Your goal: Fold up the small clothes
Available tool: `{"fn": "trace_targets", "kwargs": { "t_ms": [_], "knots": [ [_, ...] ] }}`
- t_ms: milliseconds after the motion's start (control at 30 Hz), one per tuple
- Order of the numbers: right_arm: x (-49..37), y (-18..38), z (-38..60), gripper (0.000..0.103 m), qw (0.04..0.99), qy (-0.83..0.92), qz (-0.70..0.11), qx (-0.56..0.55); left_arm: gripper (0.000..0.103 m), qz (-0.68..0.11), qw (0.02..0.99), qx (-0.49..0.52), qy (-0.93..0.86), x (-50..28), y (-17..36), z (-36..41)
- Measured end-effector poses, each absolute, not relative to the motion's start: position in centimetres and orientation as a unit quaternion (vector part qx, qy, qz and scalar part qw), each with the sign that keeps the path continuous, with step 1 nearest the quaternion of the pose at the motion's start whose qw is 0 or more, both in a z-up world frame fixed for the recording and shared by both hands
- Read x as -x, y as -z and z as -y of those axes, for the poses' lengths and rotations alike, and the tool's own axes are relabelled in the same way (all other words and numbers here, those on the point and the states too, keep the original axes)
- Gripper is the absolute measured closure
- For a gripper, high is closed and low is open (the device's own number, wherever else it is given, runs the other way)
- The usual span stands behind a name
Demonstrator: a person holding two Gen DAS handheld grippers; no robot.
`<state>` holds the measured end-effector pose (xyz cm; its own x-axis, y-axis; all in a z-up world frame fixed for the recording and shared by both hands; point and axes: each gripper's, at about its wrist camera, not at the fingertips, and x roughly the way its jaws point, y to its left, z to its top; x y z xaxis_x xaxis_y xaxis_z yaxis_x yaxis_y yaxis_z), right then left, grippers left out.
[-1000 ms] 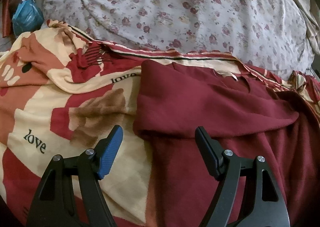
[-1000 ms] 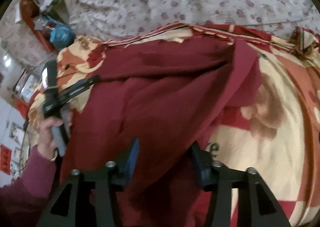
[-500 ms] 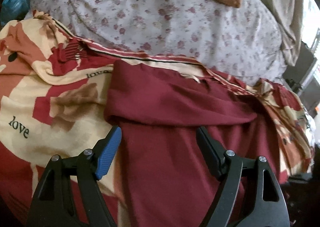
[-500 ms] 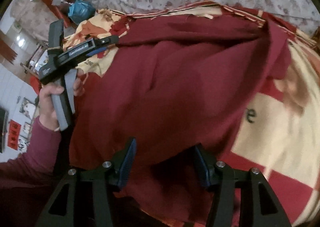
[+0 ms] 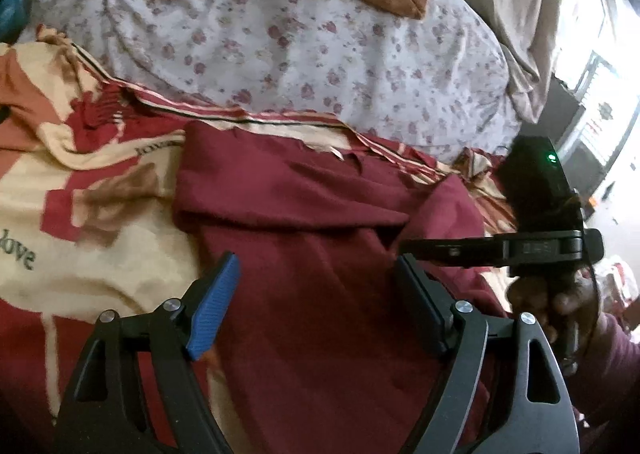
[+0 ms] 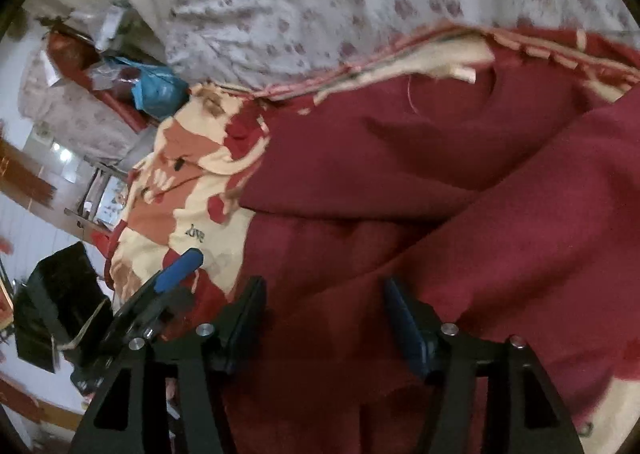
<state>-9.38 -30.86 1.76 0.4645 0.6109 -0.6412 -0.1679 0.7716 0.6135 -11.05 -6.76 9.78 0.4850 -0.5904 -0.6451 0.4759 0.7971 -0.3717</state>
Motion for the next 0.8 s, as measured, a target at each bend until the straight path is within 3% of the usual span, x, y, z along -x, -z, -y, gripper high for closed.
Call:
{"fn": "trace_targets", "kwargs": {
  "t_ms": [200, 300, 567, 800],
  "knots": [
    [11.6, -2.6, 32.9, 0.042, 0.827, -0.234, -0.443, -0.254, 0.023, -0.425, 0.826, 0.1, 0.356, 10.7, -9.3, 7.5],
    [14.4, -3.5, 35.5, 0.027, 0.845, -0.215, -0.415, -0.26, 0.022, -0.418, 0.818, 0.146, 0.367, 10.6, -9.9, 6.2],
    [19.1, -2.5, 39.6, 0.027, 0.864, -0.163, -0.407, -0.249, 0.018, -0.451, 0.81, 0.155, 0.34, 10.9, -9.3, 6.9],
    [20.4, -1.9, 41.3, 0.027, 0.864, -0.161, -0.396, -0.266, 0.018, -0.518, 0.812, 0.08, 0.257, 12.8, -6.6, 10.0]
  ]
}}
